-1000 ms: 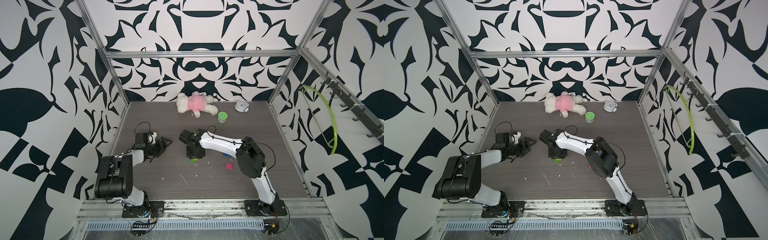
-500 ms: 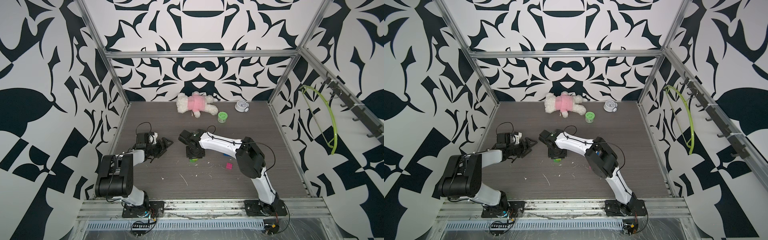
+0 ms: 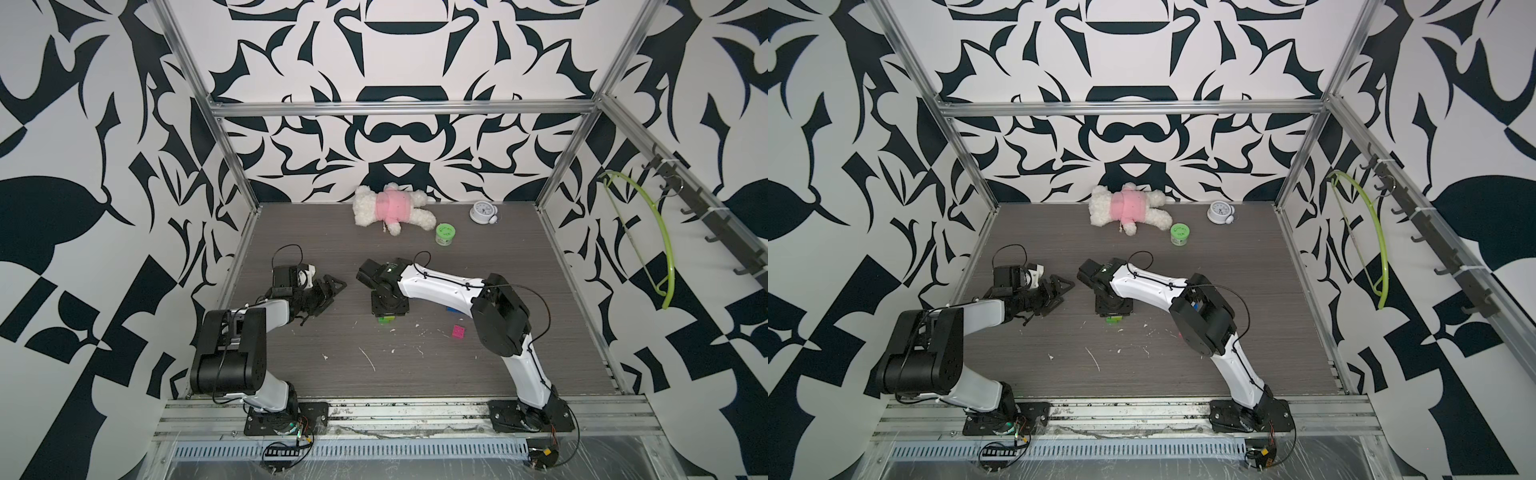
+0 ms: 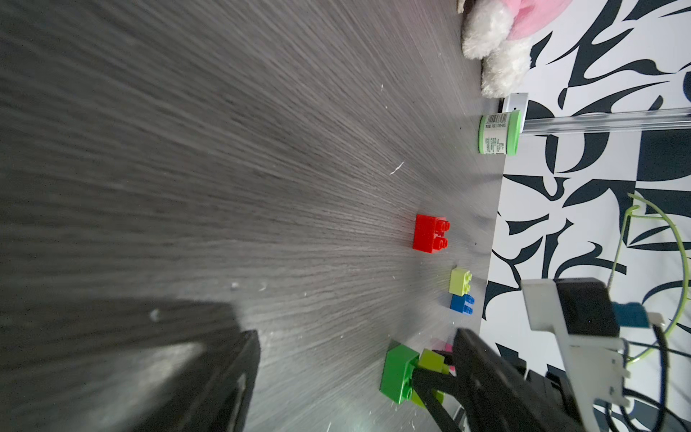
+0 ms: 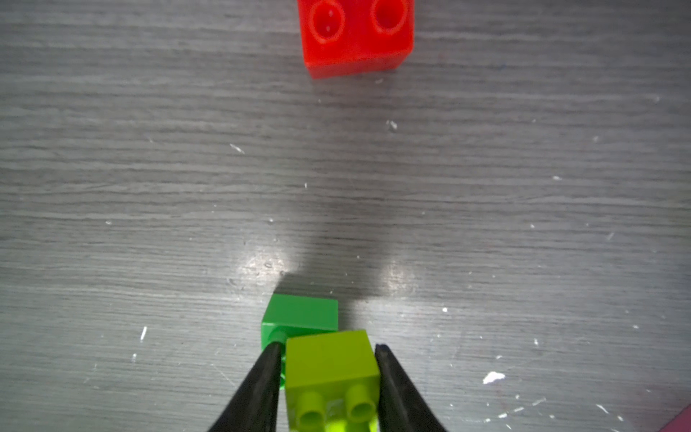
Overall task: Assemble the letter y with lego
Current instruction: Assemble the lego brick with the lego brick.
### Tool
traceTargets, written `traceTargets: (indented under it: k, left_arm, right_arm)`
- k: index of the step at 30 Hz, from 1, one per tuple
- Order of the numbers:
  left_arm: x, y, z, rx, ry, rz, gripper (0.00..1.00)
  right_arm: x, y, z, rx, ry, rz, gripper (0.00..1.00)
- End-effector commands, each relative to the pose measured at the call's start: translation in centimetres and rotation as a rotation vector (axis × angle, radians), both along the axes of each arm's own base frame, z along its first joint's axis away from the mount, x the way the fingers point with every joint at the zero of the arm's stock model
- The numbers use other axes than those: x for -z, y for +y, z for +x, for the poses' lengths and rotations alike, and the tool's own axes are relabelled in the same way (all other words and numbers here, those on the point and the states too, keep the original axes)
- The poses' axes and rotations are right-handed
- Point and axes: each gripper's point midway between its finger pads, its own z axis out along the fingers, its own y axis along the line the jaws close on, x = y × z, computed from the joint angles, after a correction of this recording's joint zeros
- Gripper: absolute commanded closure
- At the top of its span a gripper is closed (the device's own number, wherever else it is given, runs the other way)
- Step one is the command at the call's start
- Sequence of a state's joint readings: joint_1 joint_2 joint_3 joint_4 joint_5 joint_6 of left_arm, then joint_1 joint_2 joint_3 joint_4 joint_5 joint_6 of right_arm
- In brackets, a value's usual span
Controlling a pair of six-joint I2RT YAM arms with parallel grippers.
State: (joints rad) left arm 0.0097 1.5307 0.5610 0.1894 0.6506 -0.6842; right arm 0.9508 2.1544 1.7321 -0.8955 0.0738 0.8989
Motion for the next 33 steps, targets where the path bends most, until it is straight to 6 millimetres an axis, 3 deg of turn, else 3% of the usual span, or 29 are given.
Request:
traceTargets:
  k: [1, 9, 21, 33]
  left_arm:
    - [-0.4, -0.1, 0.2, 0.006, -0.004, 0.004, 0.14]
    - [-0.5, -0.1, 0.3, 0.008, -0.008, 0.009, 0.14]
    - [-0.5, -0.1, 0.3, 0.009, -0.007, 0.010, 0.14]
    - [-0.4, 0.0, 0.3, 0.009, -0.003, 0.013, 0.14]
  right_arm:
    - [-3.1, 0.2, 0.5, 0.005, -0.064, 0.041, 0.57]
    - [-3.7, 0.4, 0.7, 0.008, -0.081, 0.069, 0.57]
    - [-3.0, 0.1, 0.1, 0.009, -0.049, 0.055, 0.57]
    - [-2.8, 0.0, -0.1, 0.006, -0.040, 0.051, 0.72]
